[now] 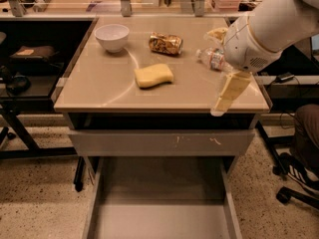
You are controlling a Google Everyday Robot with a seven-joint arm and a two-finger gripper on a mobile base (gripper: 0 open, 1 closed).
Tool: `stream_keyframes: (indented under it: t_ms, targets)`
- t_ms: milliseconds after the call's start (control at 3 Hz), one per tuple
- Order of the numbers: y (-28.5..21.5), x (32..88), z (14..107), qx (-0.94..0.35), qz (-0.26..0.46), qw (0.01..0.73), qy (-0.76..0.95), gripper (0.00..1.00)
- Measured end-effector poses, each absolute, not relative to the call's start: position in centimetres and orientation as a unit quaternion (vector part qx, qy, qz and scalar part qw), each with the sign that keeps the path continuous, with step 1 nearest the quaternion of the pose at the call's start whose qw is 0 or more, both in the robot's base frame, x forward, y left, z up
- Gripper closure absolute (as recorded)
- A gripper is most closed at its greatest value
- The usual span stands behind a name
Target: Place sponge into middle drawer
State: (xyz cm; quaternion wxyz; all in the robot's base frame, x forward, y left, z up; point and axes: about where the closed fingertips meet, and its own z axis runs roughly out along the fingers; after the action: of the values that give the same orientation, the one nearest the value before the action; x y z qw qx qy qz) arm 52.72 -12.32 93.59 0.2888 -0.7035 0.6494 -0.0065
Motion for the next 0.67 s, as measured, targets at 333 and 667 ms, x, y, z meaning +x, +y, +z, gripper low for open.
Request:
stream_keyframes:
  t_ms: [333, 667]
  targets:
    - [-12.1, 53.1, 93.1, -0.701, 0.001, 0.292, 0.651, 0.00]
    - [-11.4, 55.0, 91.4, -0.672, 0.028, 0.322, 0.666, 0.00]
